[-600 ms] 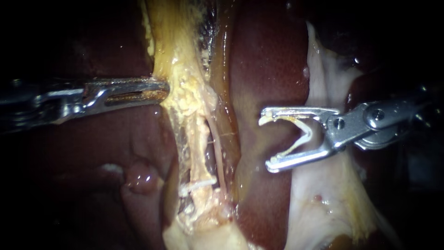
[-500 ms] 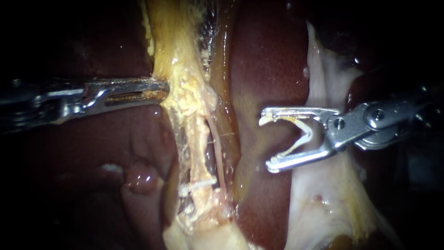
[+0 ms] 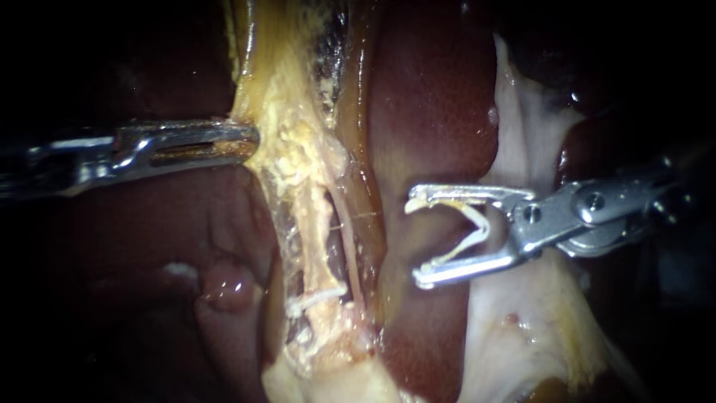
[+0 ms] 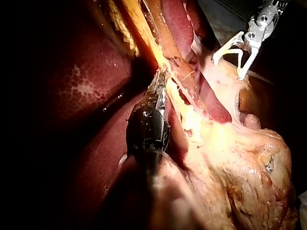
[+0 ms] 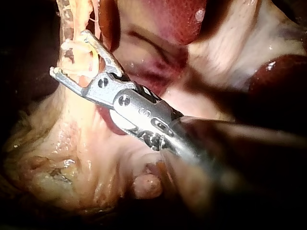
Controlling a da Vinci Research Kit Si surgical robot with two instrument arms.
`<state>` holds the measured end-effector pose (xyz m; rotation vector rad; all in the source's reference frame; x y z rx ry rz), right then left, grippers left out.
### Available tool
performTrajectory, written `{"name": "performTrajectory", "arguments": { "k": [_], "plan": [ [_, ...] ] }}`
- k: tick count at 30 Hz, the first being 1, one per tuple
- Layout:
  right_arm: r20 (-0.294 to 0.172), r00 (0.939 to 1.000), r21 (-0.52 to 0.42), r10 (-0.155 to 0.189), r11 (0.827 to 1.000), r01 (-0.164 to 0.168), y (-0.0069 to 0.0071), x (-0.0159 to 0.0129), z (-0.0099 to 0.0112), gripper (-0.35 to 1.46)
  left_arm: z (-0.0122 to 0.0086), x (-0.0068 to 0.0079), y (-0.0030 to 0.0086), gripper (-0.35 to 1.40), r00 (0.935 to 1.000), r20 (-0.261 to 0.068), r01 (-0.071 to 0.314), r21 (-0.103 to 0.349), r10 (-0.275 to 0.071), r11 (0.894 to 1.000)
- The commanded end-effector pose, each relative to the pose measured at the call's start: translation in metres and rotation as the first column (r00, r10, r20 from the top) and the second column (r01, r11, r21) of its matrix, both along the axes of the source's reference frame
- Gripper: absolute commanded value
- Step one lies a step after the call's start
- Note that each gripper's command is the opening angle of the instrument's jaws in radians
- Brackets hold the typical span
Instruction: Clipping second clip left tube
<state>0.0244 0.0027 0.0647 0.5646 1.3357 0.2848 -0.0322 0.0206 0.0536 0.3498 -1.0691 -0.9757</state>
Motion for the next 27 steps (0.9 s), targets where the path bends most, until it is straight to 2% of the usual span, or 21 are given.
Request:
{"name": "performTrajectory", "arguments": {
  "k": [1, 4, 6, 11, 16, 21, 27],
  "plan": [
    [0.017, 0.9998, 0.006, -0.008, 1.000, 0.008, -0.0001, 0.0004, 0.0002, 0.60, -0.0005, 0.0001, 0.0001, -0.35, 1.0000, 0.001, 0.003, -0.009, -0.003, 1.000],
    [0.051, 0.9979, 0.032, -0.041, 0.999, 0.039, -0.0003, 0.0015, 0.0010, 0.60, -0.0017, 0.0003, 0.0001, -0.35, 0.9999, 0.007, 0.010, -0.015, -0.010, 1.000],
    [0.071, 0.9962, 0.053, -0.051, 0.997, 0.048, -0.0003, 0.0021, 0.0020, 0.59, -0.0021, 0.0003, -0.0001, -0.35, 0.9998, 0.011, 0.014, -0.017, -0.014, 1.000],
    [0.098, 0.9919, 0.083, -0.081, 0.994, 0.073, -0.0004, 0.0031, 0.0048, 0.59, -0.0022, 0.0001, -0.0002, -0.35, 0.9998, 0.011, 0.014, -0.017, -0.014, 1.000],
    [0.118, 0.9881, 0.115, -0.098, 0.990, 0.085, -0.0012, 0.0044, 0.0073, 0.59, -0.0020, 0.0002, -0.0001, -0.35, 0.9999, 0.011, 0.013, -0.017, -0.013, 1.000],
    [0.117, 0.9859, 0.128, -0.119, 0.986, 0.104, -0.0016, 0.0056, 0.0085, 0.58, -0.0019, 0.0002, 0.0000, -0.35, 0.9999, 0.011, 0.013, -0.017, -0.013, 1.000],
    [0.127, 0.9838, 0.132, -0.126, 0.985, 0.109, -0.0014, 0.0066, 0.0093, 0.56, -0.0019, 0.0002, -0.0001, -0.35, 0.9999, 0.011, 0.013, -0.018, -0.013, 1.000]
  ]
}}
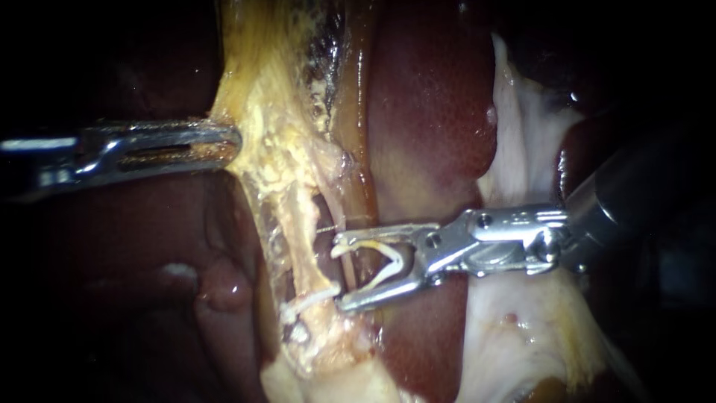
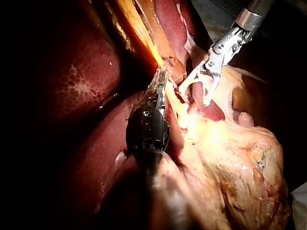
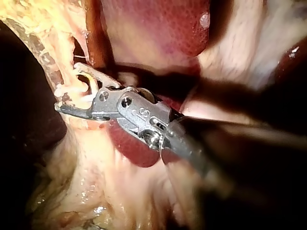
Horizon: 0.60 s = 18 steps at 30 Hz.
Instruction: Clipping second clip left tube
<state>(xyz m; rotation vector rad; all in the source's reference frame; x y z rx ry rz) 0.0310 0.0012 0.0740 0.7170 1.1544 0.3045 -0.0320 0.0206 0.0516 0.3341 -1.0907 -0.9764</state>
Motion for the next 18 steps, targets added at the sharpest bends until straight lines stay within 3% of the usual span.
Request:
{"name": "performTrajectory", "arguments": {
  "k": [1, 12, 18],
  "plan": [
    [0.004, 1.0000, 0.003, 0.004, 1.000, -0.004, 0.0001, 0.0001, 0.0002, 0.56, 0.0000, 0.0000, 0.0000, -0.35, 1.0000, 0.000, 0.000, 0.000, 0.000, 1.000],
    [0.012, 0.9999, -0.006, -0.001, 1.000, 0.001, -0.0003, 0.0019, 0.0016, 0.56, 0.0000, 0.0000, -0.0001, -0.35, 1.0000, 0.000, 0.000, 0.000, 0.000, 1.000],
    [-0.007, 0.9994, 0.010, -0.034, 0.999, 0.034, -0.0010, 0.0029, 0.0020, 0.56, 0.0001, 0.0000, -0.0002, -0.35, 1.0000, 0.000, 0.000, -0.001, 0.000, 1.000]
  ]
}}
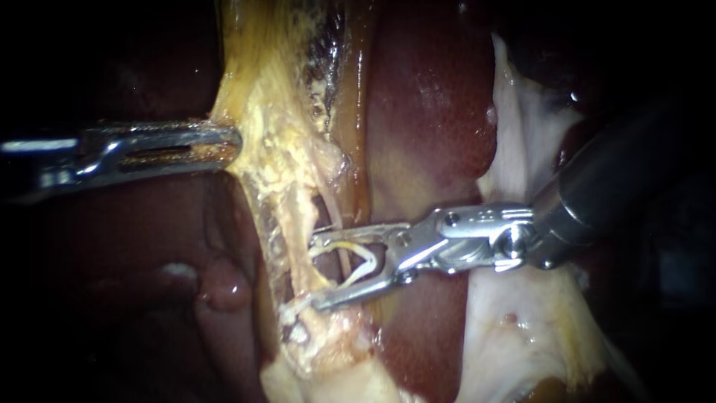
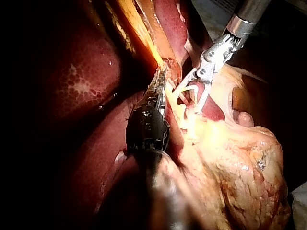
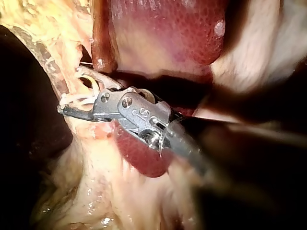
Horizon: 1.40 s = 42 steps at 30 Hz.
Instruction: Clipping second clip left tube
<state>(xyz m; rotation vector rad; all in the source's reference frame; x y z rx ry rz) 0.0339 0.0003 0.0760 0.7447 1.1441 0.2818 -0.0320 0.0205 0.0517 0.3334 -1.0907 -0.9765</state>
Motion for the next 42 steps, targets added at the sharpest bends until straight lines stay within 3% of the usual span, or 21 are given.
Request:
{"name": "performTrajectory", "arguments": {
  "k": [1, 6, 11, 19, 24, 35, 42],
  "plan": [
    [-0.010, 0.9999, 0.005, -0.003, 1.000, 0.003, -0.0002, 0.0001, 0.0000, 0.56, 0.0000, 0.0000, 0.0000, -0.35, 1.0000, 0.000, 0.000, 0.000, 0.000, 1.000],
    [-0.048, 0.9988, 0.044, -0.014, 0.999, 0.016, -0.0005, 0.0008, 0.0001, 0.55, 0.0001, 0.0000, 0.0000, -0.35, 1.0000, 0.000, 0.000, 0.000, 0.000, 1.000],
    [-0.052, 0.9984, 0.062, -0.023, 0.998, 0.027, -0.0005, 0.0014, 0.0005, 0.55, 0.0001, 0.0000, 0.0000, -0.35, 1.0000, 0.000, 0.000, -0.001, 0.000, 1.000],
    [-0.021, 0.9993, 0.056, 0.030, 0.998, -0.029, 0.0005, 0.0009, 0.0017, 0.56, -0.0002, 0.0002, -0.0001, -0.35, 1.0000, 0.000, -0.001, 0.000, 0.001, 1.000],
    [-0.003, 0.9991, 0.055, 0.042, 0.998, -0.042, 0.0009, 0.0000, 0.0018, 0.57, -0.0010, 0.0007, 0.0000, -0.35, 1.0000, 0.002, 0.006, 0.000, -0.006, 1.000],
    [0.006, 0.9989, 0.053, 0.047, 0.997, -0.047, 0.0013, -0.0002, 0.0017, 0.58, -0.0015, 0.0011, 0.0001, -0.35, 1.0000, 0.003, 0.008, 0.000, -0.008, 1.000],
    [0.003, 0.9993, 0.059, 0.037, 0.998, -0.037, 0.0007, 0.0007, 0.0021, 0.58, -0.0016, 0.0009, 0.0000, -0.35, 0.9999, 0.004, 0.011, -0.001, -0.011, 1.000]
  ]
}}
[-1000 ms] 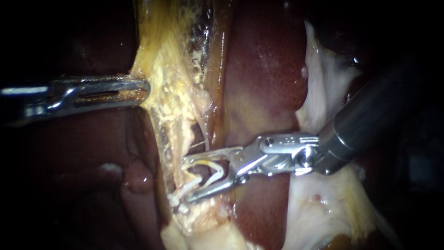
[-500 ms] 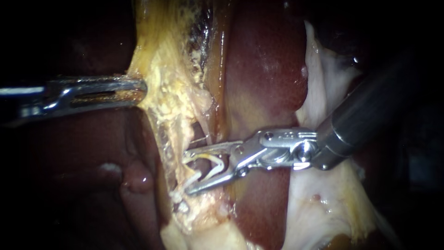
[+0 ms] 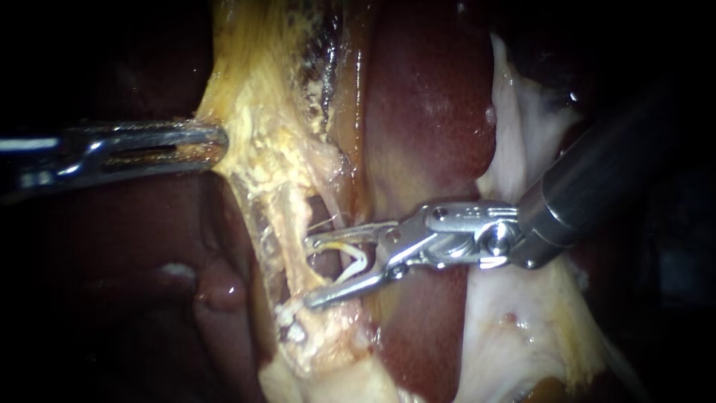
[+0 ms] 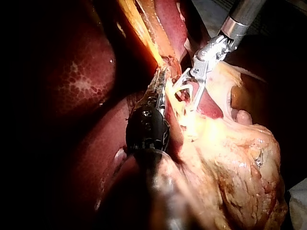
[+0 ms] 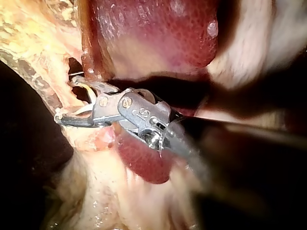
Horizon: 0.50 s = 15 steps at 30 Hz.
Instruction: Clipping second clip left tube
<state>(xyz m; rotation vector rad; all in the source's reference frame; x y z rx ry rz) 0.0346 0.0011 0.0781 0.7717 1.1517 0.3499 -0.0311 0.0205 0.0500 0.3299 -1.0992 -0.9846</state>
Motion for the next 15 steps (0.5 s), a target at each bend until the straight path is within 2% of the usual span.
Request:
{"name": "performTrajectory", "arguments": {
  "k": [1, 3, 7, 12, 15],
  "plan": [
    [-0.010, 0.9999, 0.012, -0.008, 1.000, 0.008, -0.0004, 0.0003, 0.0001, 0.58, 0.0001, -0.0001, 0.0000, -0.35, 1.0000, -0.002, 0.001, 0.000, -0.001, 1.000],
    [-0.027, 0.9995, 0.023, -0.017, 1.000, 0.017, -0.0009, 0.0006, 0.0002, 0.58, 0.0002, -0.0001, 0.0000, -0.35, 1.0000, -0.002, 0.001, 0.000, -0.001, 1.000],
    [-0.093, 0.9950, 0.073, -0.036, 0.996, 0.042, -0.0017, 0.0011, -0.0001, 0.56, 0.0004, -0.0001, 0.0000, -0.35, 1.0000, -0.001, 0.000, -0.001, 0.000, 1.000],
    [-0.159, 0.9860, 0.112, -0.048, 0.991, 0.067, -0.0017, 0.0016, -0.0010, 0.53, 0.0007, -0.0002, -0.0001, -0.35, 1.0000, -0.002, 0.001, -0.002, -0.001, 1.000],
    [-0.172, 0.9838, 0.121, -0.050, 0.990, 0.071, -0.0018, 0.0019, -0.0013, 0.50, 0.0007, -0.0003, -0.0002, -0.35, 1.0000, -0.003, 0.002, -0.003, -0.002, 1.000]
  ]
}}
